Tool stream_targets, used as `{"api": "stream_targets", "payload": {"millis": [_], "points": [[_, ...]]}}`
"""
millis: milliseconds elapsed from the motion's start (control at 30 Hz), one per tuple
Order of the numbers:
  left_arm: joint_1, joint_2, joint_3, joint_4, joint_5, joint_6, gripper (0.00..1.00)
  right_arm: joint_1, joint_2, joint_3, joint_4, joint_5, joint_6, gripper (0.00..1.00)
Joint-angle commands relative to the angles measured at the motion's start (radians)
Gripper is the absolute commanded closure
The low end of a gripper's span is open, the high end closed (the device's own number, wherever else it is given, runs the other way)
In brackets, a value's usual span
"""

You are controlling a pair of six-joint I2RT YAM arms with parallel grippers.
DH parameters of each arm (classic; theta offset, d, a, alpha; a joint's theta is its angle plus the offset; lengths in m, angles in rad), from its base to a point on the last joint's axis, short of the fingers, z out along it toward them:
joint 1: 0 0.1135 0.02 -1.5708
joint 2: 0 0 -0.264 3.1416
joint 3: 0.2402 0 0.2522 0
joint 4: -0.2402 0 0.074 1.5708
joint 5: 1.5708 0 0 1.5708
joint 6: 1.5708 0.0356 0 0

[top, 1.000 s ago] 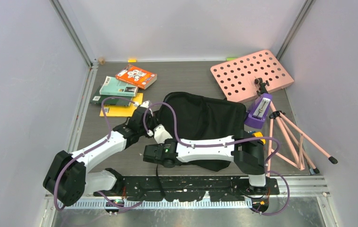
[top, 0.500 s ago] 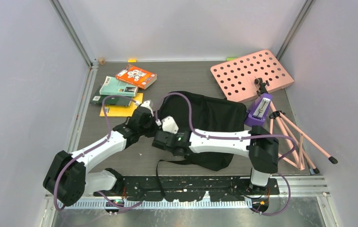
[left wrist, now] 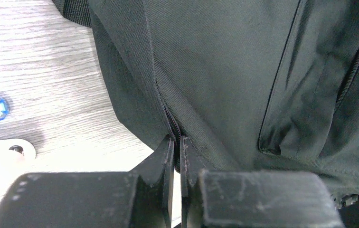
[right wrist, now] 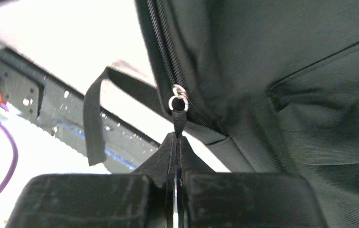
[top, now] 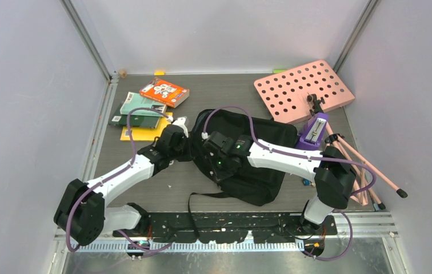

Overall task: Pack the student bag
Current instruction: Unzip the student bag at the center of the board.

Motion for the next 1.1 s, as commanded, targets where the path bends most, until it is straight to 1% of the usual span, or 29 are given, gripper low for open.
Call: {"api": "stream_targets", "payload": {"millis": [0, 67, 167, 467, 633, 967, 1067], "points": [[0.009, 0.015, 0.062, 0.026, -0.080, 0.056, 1.00, 0.002, -0.044, -0.018, -0.019, -0.239, -0.068, 1.00], [0.010, 0.021, 0.070, 0.021, -0.091, 0.066, 1.00, 0.002, -0.048, -0.027, -0.030, -0.266, -0.090, 1.00], [0.013, 0.022, 0.075, 0.024, -0.098, 0.087, 1.00, 0.003, -0.058, -0.038, -0.064, -0.248, -0.110, 1.00], [0.025, -0.003, 0.073, 0.011, -0.116, 0.115, 1.00, 0.002, -0.109, -0.058, -0.117, -0.071, -0.095, 1.00], [0.035, -0.028, 0.069, -0.013, -0.141, 0.128, 1.00, 0.002, -0.123, -0.063, -0.179, 0.040, -0.075, 1.00], [0.046, -0.091, 0.051, -0.048, -0.152, 0.138, 1.00, 0.002, -0.136, -0.096, -0.253, 0.128, -0.052, 1.00], [0.046, -0.125, 0.039, -0.064, -0.121, 0.138, 1.00, 0.002, -0.155, -0.094, -0.282, 0.152, -0.047, 0.99]]}}
